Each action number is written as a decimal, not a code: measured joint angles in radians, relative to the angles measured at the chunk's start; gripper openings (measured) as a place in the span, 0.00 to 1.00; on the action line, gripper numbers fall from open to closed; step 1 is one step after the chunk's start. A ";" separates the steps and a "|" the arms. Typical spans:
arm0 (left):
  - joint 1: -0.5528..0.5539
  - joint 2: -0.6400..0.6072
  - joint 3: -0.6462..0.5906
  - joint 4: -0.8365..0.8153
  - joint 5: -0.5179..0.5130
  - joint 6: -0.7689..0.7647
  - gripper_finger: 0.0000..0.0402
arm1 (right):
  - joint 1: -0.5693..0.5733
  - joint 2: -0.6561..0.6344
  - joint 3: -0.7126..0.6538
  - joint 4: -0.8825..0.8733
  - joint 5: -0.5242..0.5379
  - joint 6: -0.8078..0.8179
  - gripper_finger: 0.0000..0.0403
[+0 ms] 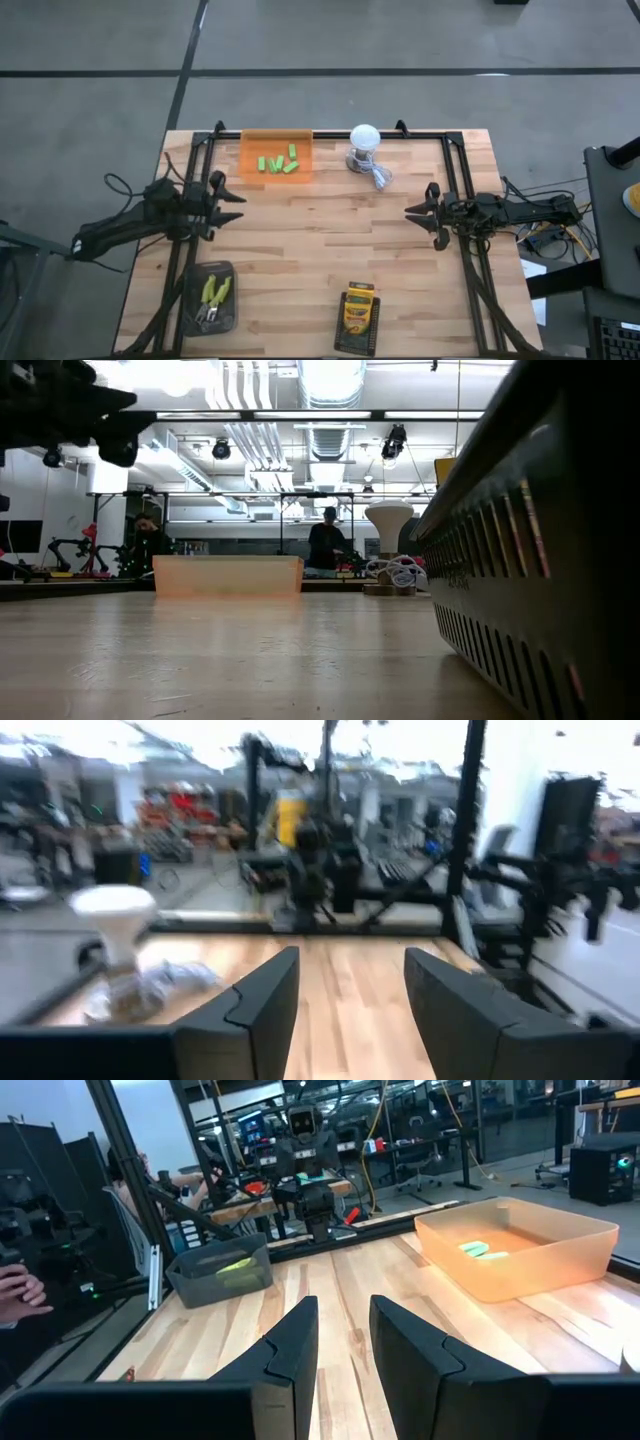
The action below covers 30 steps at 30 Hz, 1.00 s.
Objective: Pick & Place School Supplies
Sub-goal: Return to Home Position
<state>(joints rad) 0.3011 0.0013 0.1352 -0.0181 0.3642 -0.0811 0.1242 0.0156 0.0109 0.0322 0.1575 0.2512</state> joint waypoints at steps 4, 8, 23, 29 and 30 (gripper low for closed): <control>-0.002 0.007 -0.027 0.011 0.069 -0.008 0.47 | 0.000 0.001 0.000 0.000 0.001 0.000 0.23; -0.001 0.000 -0.059 0.007 0.070 -0.022 0.47 | 0.000 0.000 0.000 0.000 0.000 0.000 0.23; -0.001 0.073 -0.127 0.075 0.057 -0.032 0.47 | 0.000 0.000 0.000 0.000 0.000 0.000 0.23; -0.001 0.160 -0.127 0.072 0.055 -0.071 0.47 | 0.000 0.000 0.000 0.000 0.000 0.000 0.23; 0.000 0.170 -0.127 0.072 0.055 -0.085 0.47 | 0.000 0.000 0.000 0.000 0.000 0.000 0.23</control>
<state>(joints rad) 0.3008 0.1716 0.0082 0.0543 0.4194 -0.1662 0.1238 0.0154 0.0109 0.0322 0.1574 0.2512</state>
